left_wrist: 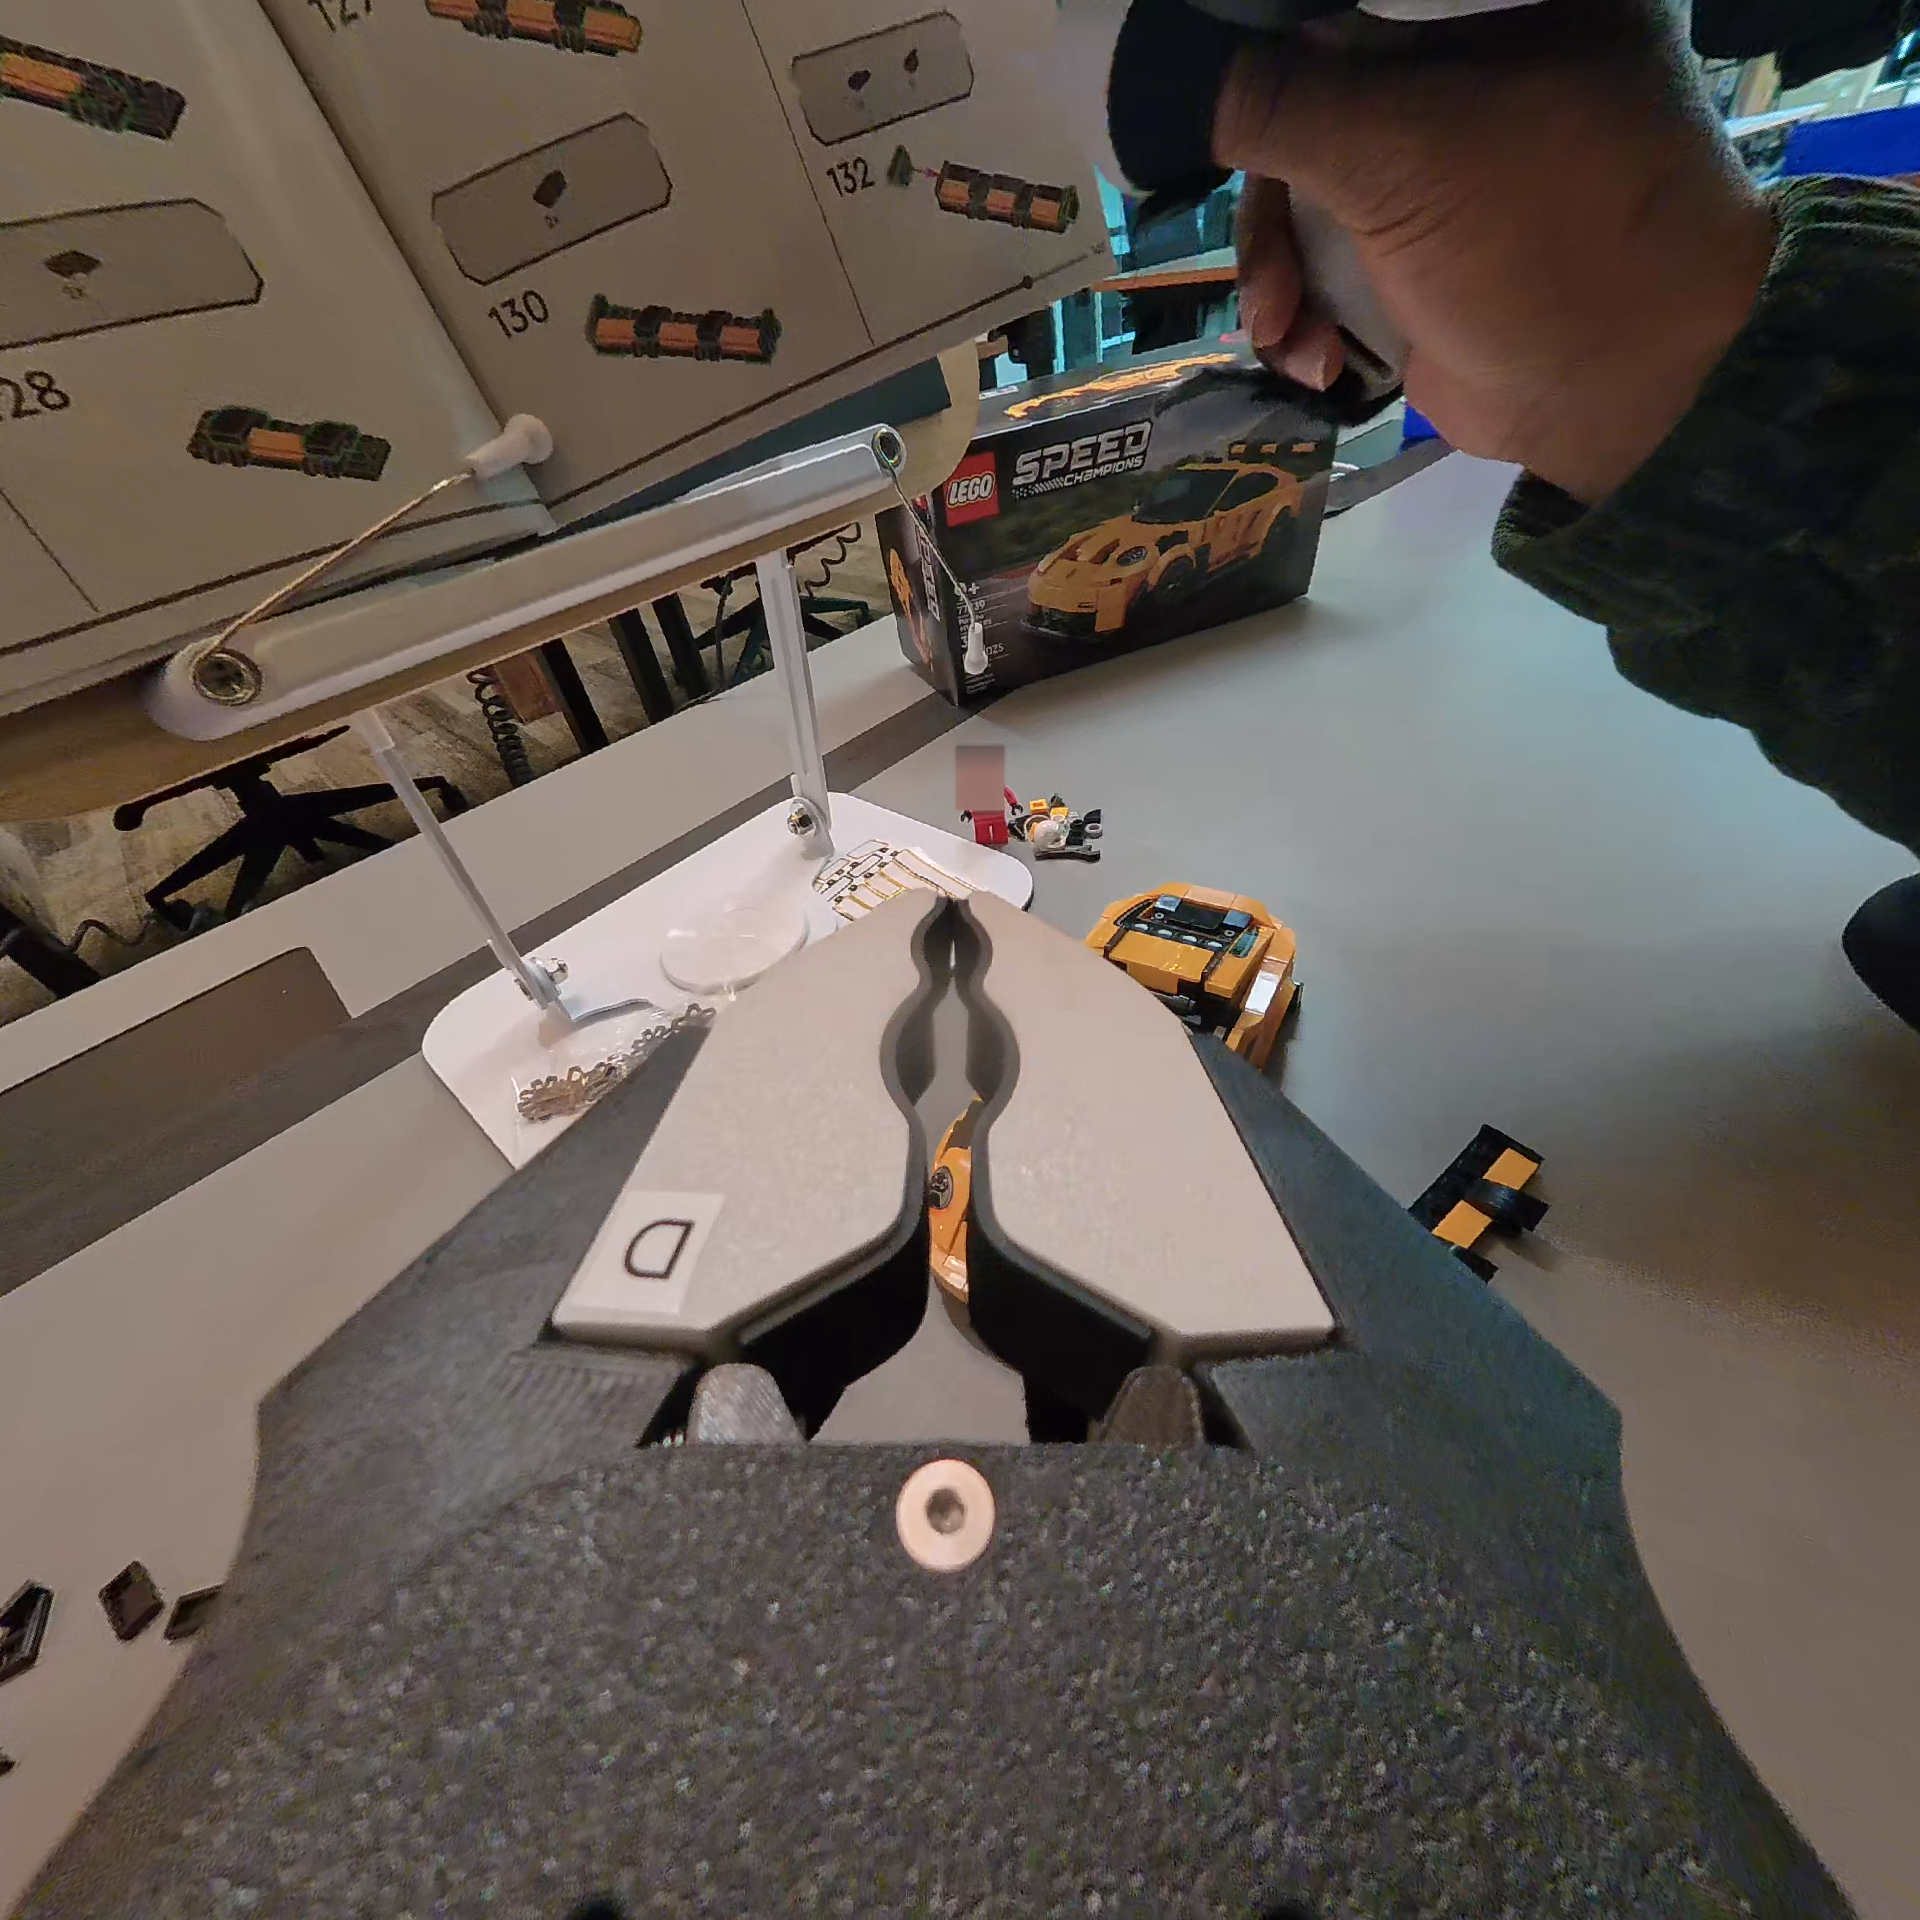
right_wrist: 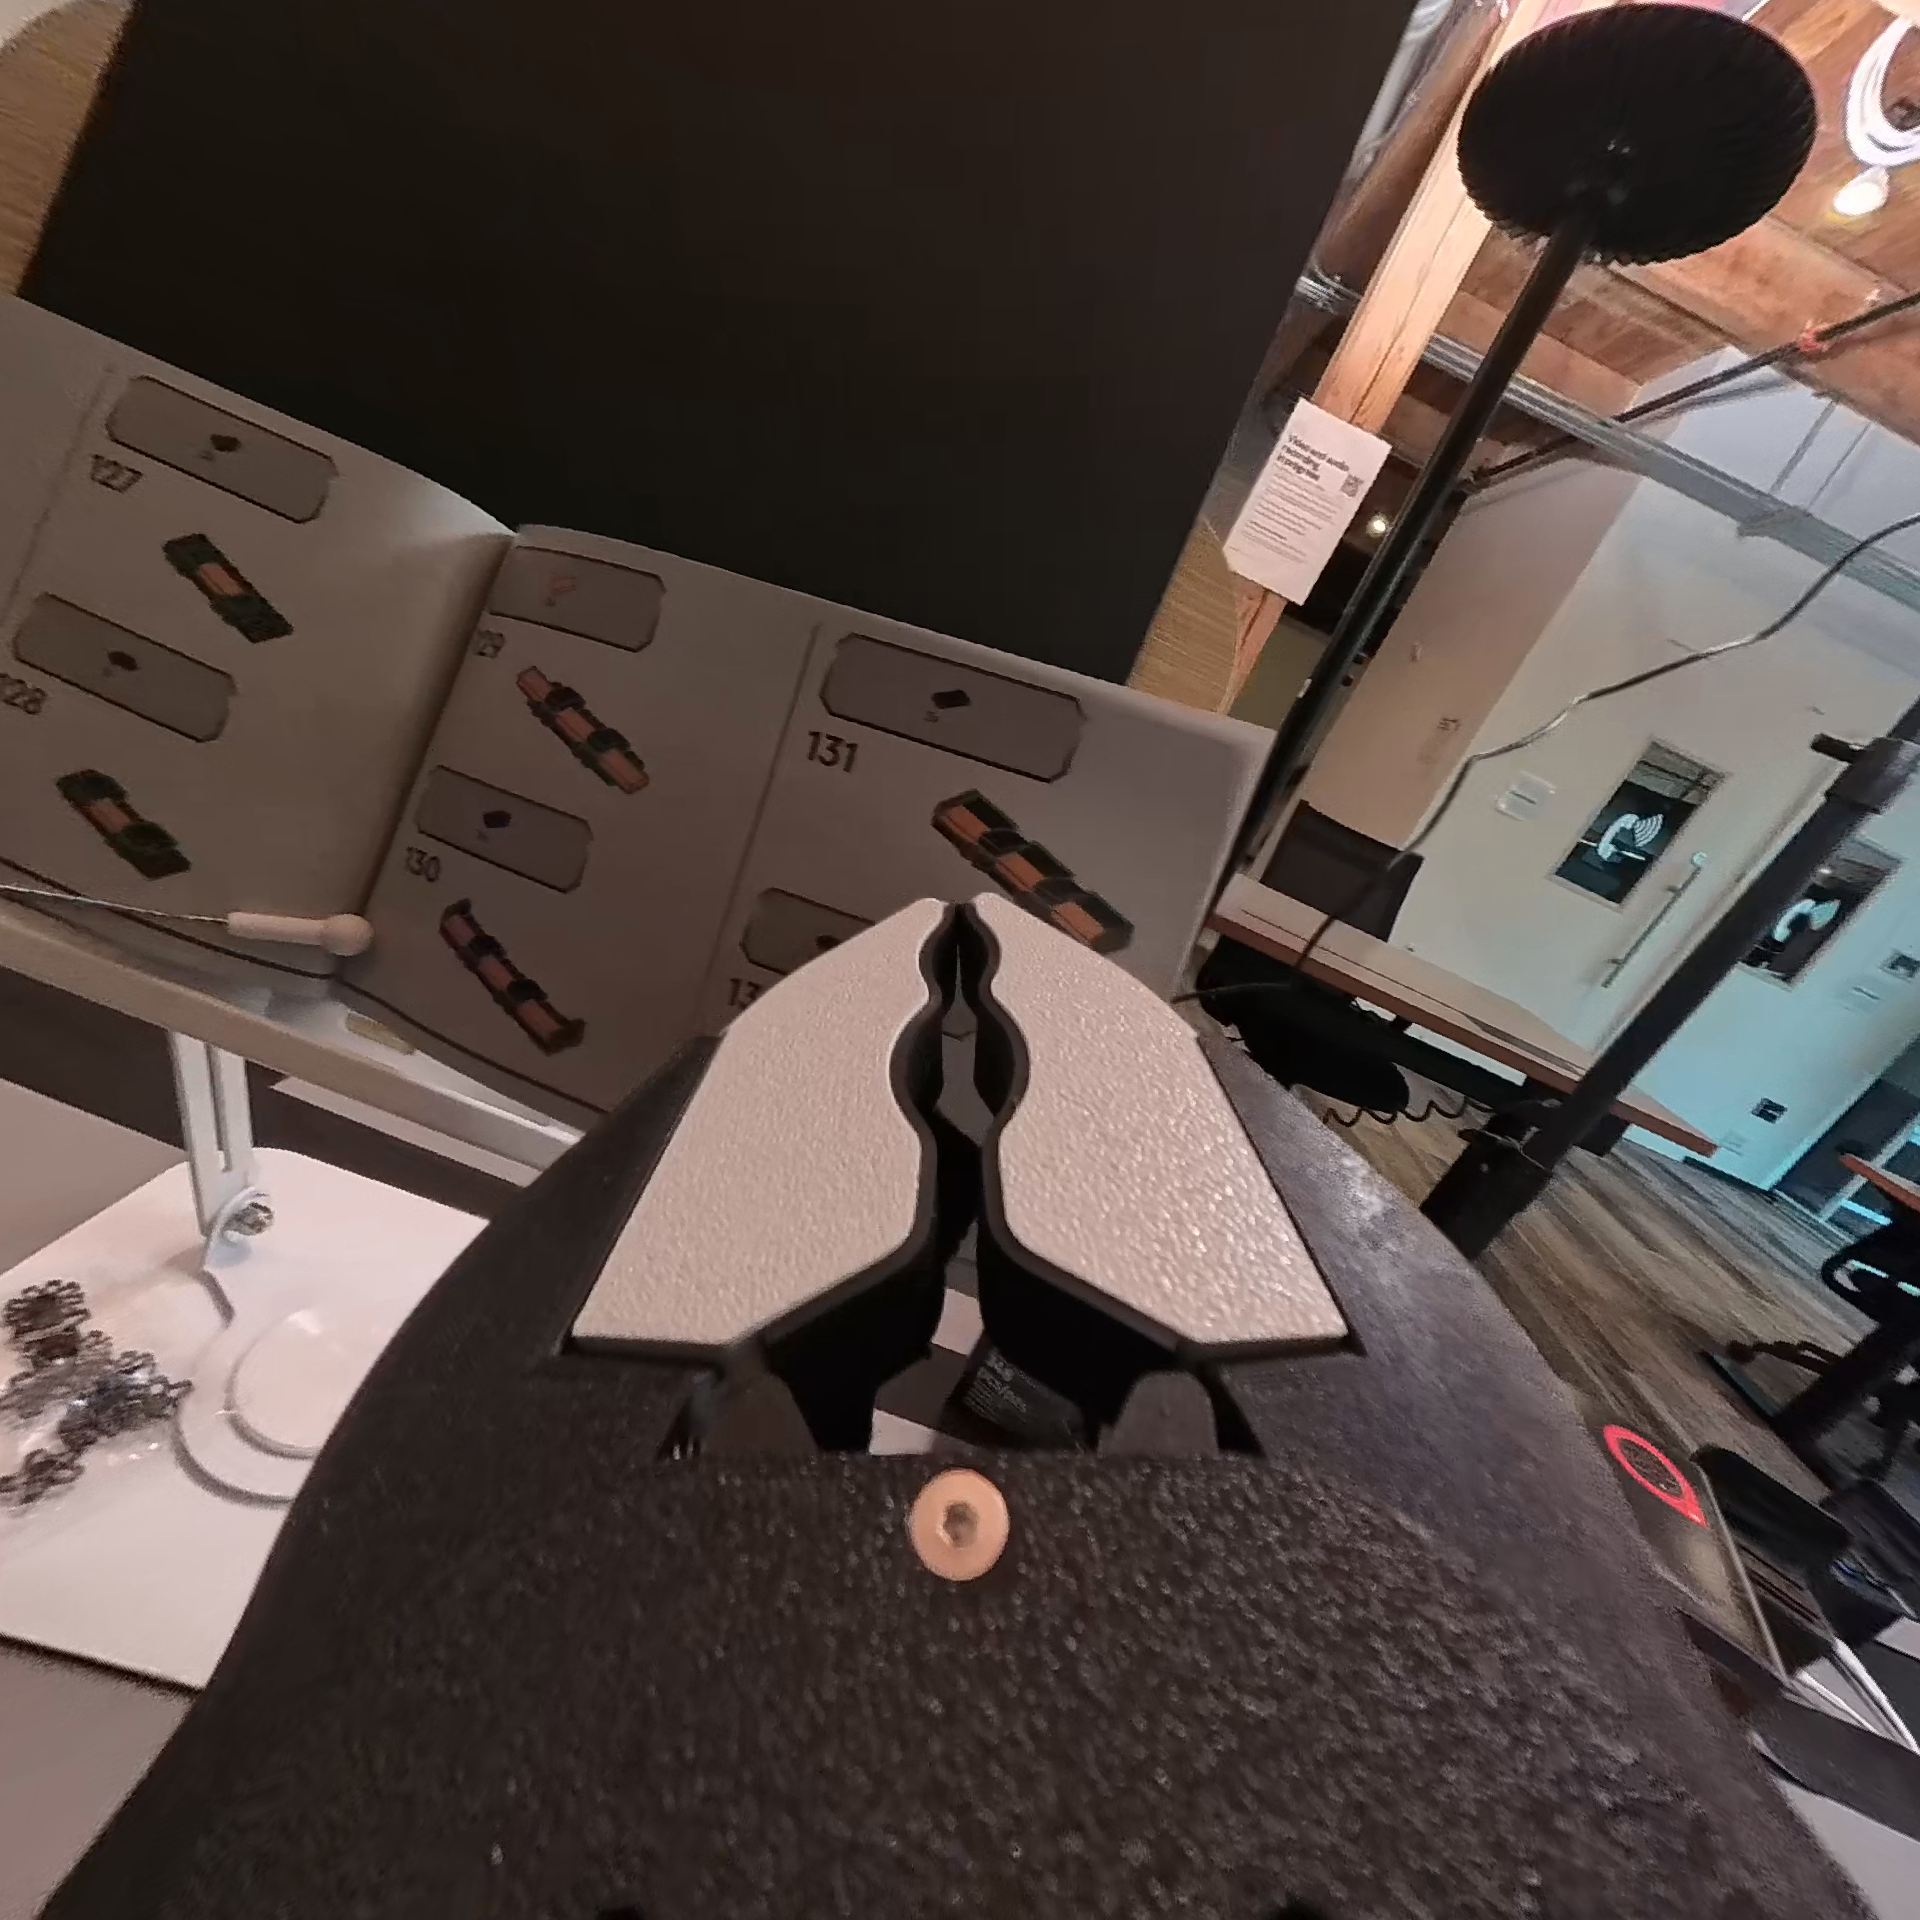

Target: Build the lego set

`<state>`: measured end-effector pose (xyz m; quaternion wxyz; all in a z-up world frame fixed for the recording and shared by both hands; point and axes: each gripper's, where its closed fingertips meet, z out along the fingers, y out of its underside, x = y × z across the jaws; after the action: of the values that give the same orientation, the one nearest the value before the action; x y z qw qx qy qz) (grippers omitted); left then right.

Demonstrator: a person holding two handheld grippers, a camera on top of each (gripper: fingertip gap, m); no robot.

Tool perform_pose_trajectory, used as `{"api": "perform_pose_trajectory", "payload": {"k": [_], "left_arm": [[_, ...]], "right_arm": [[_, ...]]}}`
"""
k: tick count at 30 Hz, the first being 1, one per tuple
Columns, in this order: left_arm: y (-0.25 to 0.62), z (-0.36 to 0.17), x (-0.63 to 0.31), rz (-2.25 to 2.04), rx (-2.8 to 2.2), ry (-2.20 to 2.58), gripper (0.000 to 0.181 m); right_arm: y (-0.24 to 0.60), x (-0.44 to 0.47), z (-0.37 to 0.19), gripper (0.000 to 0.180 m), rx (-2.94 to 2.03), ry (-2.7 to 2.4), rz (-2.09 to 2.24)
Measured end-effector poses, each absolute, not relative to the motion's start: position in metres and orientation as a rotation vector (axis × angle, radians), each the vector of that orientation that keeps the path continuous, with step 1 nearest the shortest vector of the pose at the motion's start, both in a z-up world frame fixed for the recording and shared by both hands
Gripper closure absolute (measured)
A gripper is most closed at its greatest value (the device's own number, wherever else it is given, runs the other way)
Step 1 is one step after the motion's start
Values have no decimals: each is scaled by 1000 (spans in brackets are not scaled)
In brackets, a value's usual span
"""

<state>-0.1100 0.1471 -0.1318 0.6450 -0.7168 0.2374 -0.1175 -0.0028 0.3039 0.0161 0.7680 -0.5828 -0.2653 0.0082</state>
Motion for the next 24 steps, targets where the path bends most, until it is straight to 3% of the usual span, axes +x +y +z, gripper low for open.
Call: {"api": "perform_pose_trajectory", "payload": {"k": [16,24], "left_arm": [[148,-136,-108,-244,-1645,554,181],[148,-132,-111,-225,-1632,547,181]], "right_arm": [[287,15,15,173,-1292,-590,105],[215,26,-64,167,-1418,-793,284]]}}
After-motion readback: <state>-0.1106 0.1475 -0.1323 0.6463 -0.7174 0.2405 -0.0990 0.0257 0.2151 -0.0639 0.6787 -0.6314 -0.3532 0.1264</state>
